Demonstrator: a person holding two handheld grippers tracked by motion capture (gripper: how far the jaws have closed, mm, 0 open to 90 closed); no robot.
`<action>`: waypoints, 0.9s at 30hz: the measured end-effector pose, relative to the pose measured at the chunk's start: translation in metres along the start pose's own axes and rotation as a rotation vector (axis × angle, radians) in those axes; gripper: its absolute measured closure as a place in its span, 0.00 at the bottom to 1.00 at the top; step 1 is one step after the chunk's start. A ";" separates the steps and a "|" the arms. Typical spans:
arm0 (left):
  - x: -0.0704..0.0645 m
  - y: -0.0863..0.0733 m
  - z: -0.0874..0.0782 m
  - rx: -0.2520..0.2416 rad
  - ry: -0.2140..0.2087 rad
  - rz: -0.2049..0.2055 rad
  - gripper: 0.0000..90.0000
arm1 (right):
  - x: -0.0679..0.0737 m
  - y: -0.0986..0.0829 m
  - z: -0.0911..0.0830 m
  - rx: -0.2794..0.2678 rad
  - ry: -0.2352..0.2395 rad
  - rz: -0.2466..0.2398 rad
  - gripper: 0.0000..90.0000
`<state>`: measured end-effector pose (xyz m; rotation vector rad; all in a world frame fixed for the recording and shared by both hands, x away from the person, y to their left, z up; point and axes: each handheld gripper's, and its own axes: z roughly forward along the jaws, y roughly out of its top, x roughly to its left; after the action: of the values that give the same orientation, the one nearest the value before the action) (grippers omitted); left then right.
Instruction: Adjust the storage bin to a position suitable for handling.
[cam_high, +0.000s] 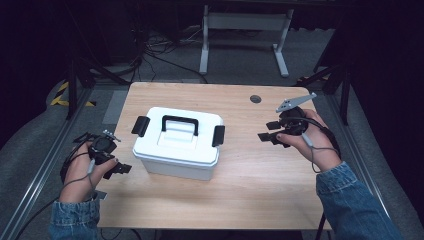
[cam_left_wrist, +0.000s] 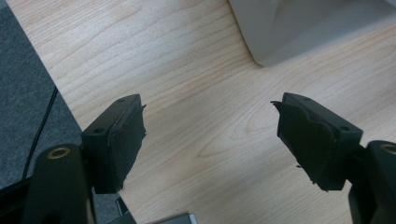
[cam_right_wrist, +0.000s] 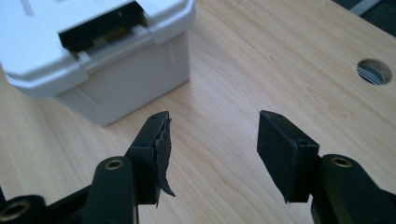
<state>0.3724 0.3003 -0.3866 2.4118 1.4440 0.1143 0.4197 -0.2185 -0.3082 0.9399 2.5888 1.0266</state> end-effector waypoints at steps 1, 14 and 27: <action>0.000 0.000 0.000 0.000 0.000 0.000 0.26 | 0.002 0.004 0.000 -0.003 0.002 -0.007 0.50; 0.001 -0.001 0.000 -0.001 0.001 0.005 0.26 | 0.017 0.043 0.006 -0.026 0.044 -0.052 0.51; 0.000 0.000 0.000 0.004 0.002 0.018 0.28 | 0.032 0.078 0.022 -0.032 0.099 -0.088 0.51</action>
<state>0.3721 0.3005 -0.3862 2.4284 1.4251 0.1185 0.4422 -0.1430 -0.2703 0.7785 2.6585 1.1139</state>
